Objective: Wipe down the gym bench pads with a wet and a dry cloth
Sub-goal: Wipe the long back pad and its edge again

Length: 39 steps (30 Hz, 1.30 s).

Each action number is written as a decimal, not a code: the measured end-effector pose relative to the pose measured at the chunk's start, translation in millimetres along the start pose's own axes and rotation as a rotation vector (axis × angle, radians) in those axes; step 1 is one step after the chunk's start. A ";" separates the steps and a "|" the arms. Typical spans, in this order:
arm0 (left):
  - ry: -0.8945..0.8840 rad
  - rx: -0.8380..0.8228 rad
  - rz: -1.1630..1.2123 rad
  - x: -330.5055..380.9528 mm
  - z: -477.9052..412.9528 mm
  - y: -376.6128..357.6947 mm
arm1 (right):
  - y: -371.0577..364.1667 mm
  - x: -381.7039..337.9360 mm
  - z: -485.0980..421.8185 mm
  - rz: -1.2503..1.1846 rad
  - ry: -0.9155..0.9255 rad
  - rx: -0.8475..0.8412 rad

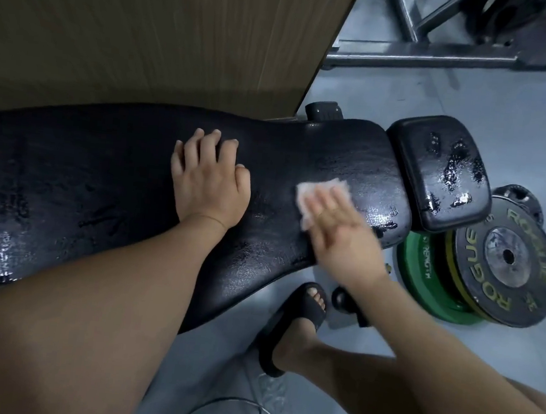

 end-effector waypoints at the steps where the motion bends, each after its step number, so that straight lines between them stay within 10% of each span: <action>1: -0.003 -0.001 0.003 0.6 -0.1 0.2 | 4.1 11.1 -4.2 -0.001 -0.100 0.024; 8: -0.033 -0.013 0.037 1.9 0.6 4.8 | -13.3 -85.9 41.8 -0.091 -0.069 -0.006; 17: -0.156 -0.253 -0.064 11.6 60.8 -1.5 | 1.0 3.0 52.1 0.020 -0.391 0.043; 23: -0.138 -0.324 -0.128 41.7 104.8 -12.6 | -4.7 -5.1 73.9 0.002 -0.104 0.004; 29: -0.159 -0.328 -0.222 49.2 114.3 -17.4 | 5.5 58.5 60.2 -0.032 -0.424 -0.023; 39: -0.189 -0.318 -0.254 50.4 108.6 -17.0 | 1.2 103.1 23.7 -0.057 -0.465 -0.085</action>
Point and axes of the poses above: each hand's wrist, its own z-axis away from the middle knuckle, its own y-axis out of the back of the hand, x = y × z, the point moved 5 cm from there along -z, towards the middle knuckle, and after that the axes turned 7 degrees about -x, right-handed, at the moved point
